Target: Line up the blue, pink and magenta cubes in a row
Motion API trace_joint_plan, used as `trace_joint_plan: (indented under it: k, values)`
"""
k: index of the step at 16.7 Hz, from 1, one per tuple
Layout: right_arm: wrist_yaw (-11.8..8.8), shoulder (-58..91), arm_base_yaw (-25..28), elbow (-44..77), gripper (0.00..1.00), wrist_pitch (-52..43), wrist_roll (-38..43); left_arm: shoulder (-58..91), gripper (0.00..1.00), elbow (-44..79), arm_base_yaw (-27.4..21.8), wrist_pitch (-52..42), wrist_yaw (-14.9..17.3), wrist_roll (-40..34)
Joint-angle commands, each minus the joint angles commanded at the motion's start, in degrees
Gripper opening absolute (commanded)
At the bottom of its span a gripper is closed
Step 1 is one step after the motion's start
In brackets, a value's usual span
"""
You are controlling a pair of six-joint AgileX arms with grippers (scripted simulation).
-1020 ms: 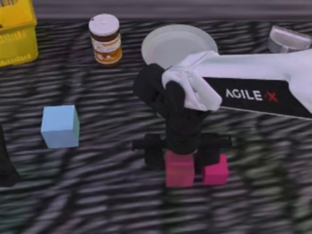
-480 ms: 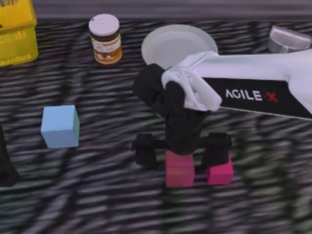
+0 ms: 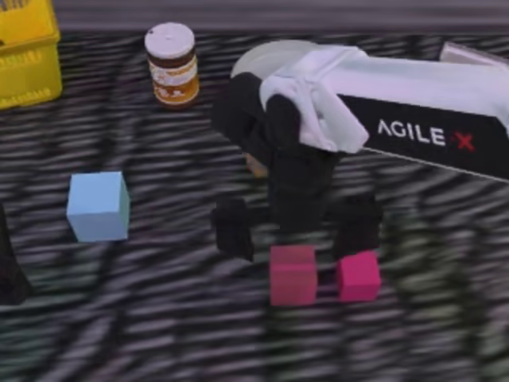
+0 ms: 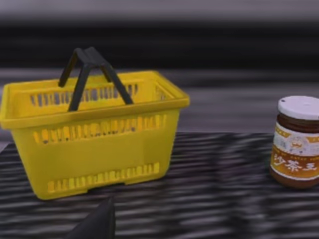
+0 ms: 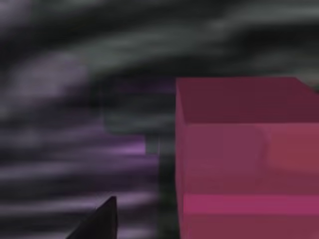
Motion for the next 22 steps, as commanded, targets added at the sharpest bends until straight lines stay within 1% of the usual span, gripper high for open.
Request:
trace_joint_plan:
  k: [3, 8, 10, 12, 15, 18, 20, 22]
  values:
    - [0.1, -1.61, 0.1, 3.13, 1.0, -4.47, -0.02, 0.0, 1.0, 0.0, 0.0, 0.0, 0.0, 0.0]
    - [0.11, -1.59, -0.19, 3.22, 1.0, -4.59, -0.03, 0.0, 1.0, 0.0, 0.0, 0.0, 0.0, 0.0]
    - [0.73, -3.31, -0.96, 1.84, 1.0, -3.73, -0.88, 1.44, 1.0, 1.4, -0.18, -1.09, -0.01, -0.25]
    - [2.02, -7.44, -2.66, -1.38, 1.0, -1.66, -2.85, 4.82, 1.0, 4.71, -0.59, -3.49, 0.0, -0.83]
    - [4.51, -18.19, -6.58, -9.29, 1.0, 3.48, -7.54, 13.97, 1.0, 13.38, -1.63, -9.4, 0.03, -2.25]
    - [6.95, -33.96, -11.92, -20.69, 1.0, 10.54, -13.67, 27.5, 1.0, 24.63, -2.96, -17.04, 0.08, -4.07]
    - [8.17, -46.36, -16.13, -29.99, 1.0, 16.08, -18.21, 38.54, 1.0, 32.77, -3.93, -22.82, 0.09, -5.4]
    - [8.88, -59.28, -20.61, -40.17, 1.0, 22.04, -22.83, 50.83, 1.0, 41.45, -4.96, -29.19, 0.1, -6.85]
